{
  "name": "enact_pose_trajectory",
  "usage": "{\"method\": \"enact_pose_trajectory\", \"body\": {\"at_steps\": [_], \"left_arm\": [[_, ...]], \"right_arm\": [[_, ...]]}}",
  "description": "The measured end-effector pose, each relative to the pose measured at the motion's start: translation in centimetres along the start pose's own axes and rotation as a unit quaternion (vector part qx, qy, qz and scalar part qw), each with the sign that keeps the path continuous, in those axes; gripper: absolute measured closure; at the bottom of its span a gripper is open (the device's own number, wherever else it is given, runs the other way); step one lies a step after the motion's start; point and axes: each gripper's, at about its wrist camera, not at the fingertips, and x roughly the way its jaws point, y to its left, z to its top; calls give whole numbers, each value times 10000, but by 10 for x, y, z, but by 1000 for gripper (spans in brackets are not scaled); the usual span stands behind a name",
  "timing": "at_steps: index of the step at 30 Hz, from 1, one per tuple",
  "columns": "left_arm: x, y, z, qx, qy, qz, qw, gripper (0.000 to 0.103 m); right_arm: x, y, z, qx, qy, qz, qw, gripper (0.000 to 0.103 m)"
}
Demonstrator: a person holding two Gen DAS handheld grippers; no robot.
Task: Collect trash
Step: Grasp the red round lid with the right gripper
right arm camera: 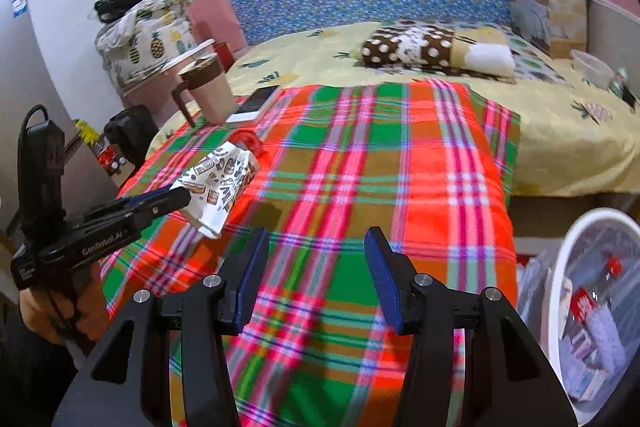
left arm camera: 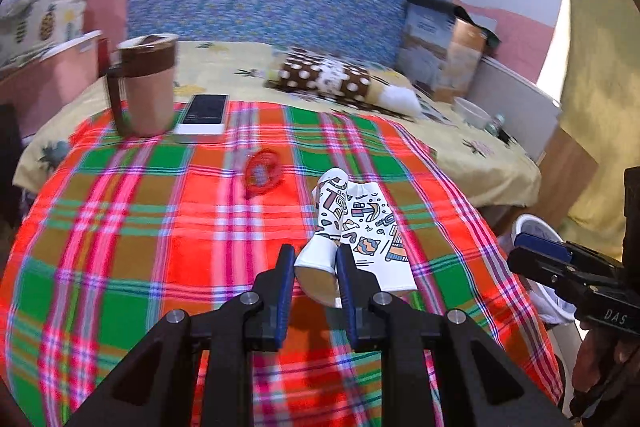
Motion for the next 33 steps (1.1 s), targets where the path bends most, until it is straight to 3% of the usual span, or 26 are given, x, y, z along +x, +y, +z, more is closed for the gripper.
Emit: {"method": "enact_pose_trajectory", "body": {"at_steps": [12, 33], "left_arm": [[-18, 63, 2, -645, -290, 559, 9959, 82], [-8, 125, 7, -1153, -389, 762, 9896, 82]], "right_arm": [[47, 43, 34, -653, 51, 138, 9978, 51], [139, 75, 63, -1202, 573, 195, 9909, 46]]}}
